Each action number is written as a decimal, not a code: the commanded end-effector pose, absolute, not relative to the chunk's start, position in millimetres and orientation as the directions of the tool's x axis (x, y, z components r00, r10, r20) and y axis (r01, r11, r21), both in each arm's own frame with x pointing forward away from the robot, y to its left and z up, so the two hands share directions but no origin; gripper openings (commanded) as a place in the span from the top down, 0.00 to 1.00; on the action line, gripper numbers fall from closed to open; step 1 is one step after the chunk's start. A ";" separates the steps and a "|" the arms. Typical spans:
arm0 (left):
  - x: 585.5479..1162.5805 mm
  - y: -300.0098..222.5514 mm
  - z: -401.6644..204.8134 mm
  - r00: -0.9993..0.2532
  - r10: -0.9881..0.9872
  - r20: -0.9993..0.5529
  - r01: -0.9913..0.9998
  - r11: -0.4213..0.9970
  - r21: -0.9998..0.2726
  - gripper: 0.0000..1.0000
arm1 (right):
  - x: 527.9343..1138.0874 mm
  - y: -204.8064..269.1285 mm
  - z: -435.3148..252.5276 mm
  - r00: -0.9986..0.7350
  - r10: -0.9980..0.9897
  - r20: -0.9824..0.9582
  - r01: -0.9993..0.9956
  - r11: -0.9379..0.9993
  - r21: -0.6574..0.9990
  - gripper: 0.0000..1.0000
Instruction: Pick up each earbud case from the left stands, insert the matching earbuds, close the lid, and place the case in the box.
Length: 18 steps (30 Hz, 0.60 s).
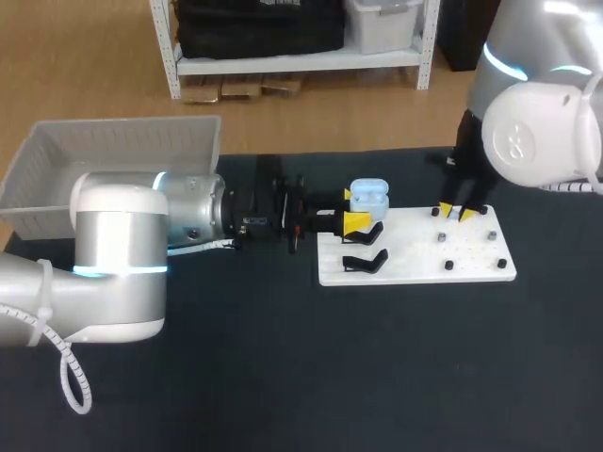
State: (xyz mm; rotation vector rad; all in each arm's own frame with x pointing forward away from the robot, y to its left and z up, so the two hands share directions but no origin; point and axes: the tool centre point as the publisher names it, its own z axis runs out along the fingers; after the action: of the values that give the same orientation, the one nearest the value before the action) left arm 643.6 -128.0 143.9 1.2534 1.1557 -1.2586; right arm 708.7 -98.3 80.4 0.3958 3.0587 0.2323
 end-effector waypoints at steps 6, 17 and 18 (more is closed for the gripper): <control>643.2 -128.1 142.9 0.013 -0.020 -1.000 0.998 -0.066 0.015 1.00 | 675.7 -102.4 165.2 -0.967 0.256 -0.008 0.254 0.962 0.099 1.00; 643.2 -128.1 142.9 0.013 -0.020 -1.000 0.998 -0.066 0.015 1.00 | 636.9 -71.3 239.4 -0.979 0.200 -0.030 0.197 0.975 0.099 1.00; 643.2 -128.1 142.9 0.013 -0.020 -1.000 0.998 -0.066 0.015 1.00 | 633.5 -65.1 241.3 -0.982 0.186 -0.032 0.183 0.978 0.097 1.00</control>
State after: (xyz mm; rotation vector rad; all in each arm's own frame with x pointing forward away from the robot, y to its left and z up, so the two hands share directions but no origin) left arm 643.6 -128.0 143.9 1.2534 1.1557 -1.2586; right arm 649.5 -71.3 225.8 0.2981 3.1033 0.1611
